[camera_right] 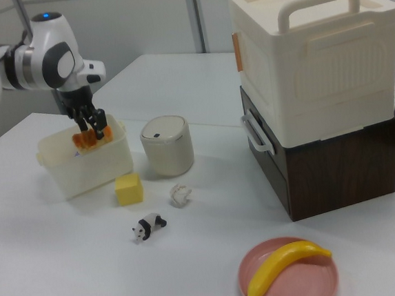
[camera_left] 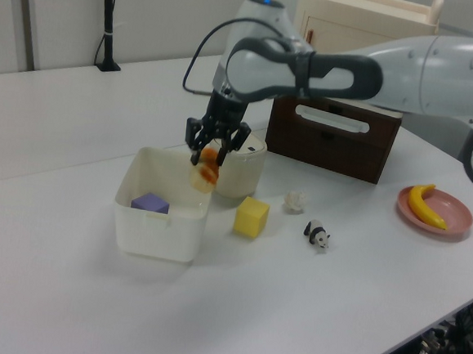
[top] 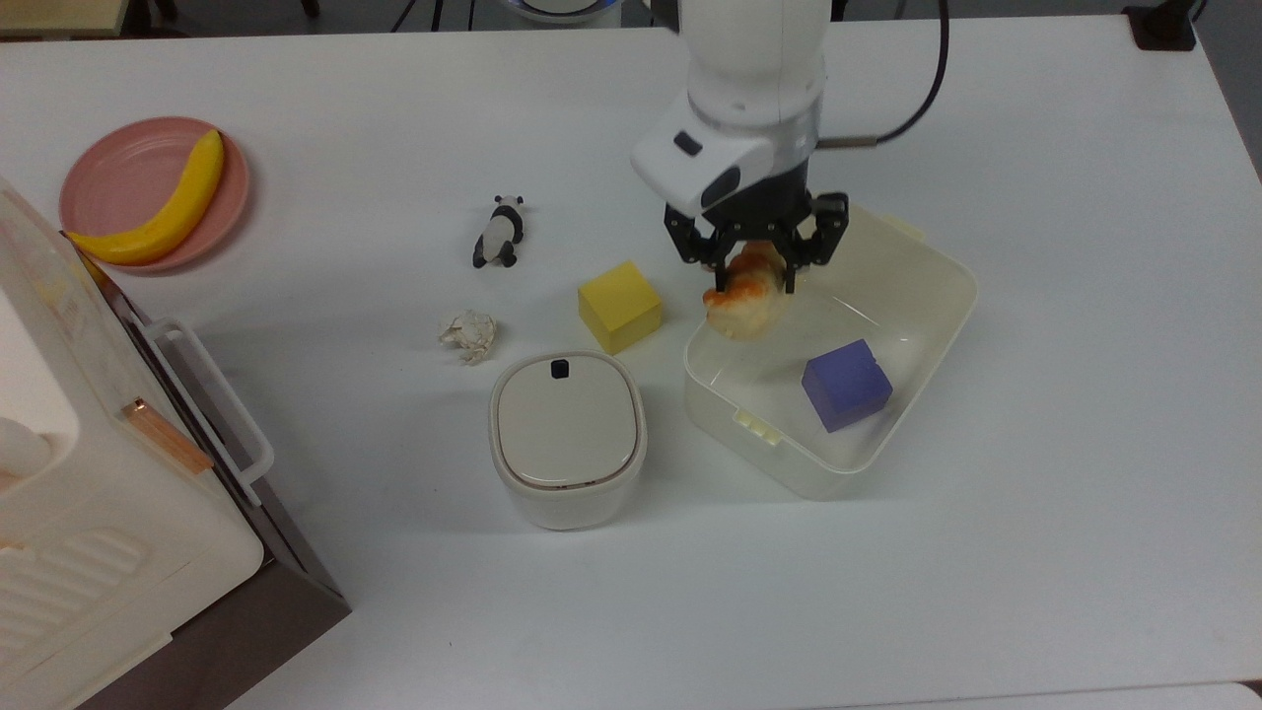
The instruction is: Put the bread in the basket
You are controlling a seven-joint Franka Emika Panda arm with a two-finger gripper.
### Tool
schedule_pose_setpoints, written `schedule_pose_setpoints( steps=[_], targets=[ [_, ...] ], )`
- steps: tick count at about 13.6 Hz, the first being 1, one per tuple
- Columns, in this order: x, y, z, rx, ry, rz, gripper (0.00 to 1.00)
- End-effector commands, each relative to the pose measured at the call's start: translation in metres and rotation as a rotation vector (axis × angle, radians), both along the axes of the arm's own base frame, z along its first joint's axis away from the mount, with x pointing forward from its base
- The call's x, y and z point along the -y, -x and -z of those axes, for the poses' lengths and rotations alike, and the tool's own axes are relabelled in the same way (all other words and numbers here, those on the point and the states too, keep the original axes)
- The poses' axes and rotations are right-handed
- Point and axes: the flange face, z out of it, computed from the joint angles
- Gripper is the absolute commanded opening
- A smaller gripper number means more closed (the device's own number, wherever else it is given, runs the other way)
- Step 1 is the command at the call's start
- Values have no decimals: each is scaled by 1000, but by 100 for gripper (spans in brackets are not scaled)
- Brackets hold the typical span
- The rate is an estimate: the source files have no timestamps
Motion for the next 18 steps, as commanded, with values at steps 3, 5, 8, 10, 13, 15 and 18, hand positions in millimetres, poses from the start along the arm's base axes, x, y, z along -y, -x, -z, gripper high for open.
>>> schedule_pose_setpoints(
  steps=[3, 5, 8, 10, 13, 15, 18],
  targets=[
    [-23, 1, 1, -7, 12, 82, 100],
    [-10, 3, -18, 4, 26, 59, 100],
    [23, 25, -41, -102, 106, -173, 100],
    [54, 37, -64, -119, 127, -228, 100],
    [110, 51, -75, -173, 160, -200, 100],
    [150, 56, -79, -181, 171, -175, 100],
    [178, 58, -88, -171, 174, -118, 100]
  ],
)
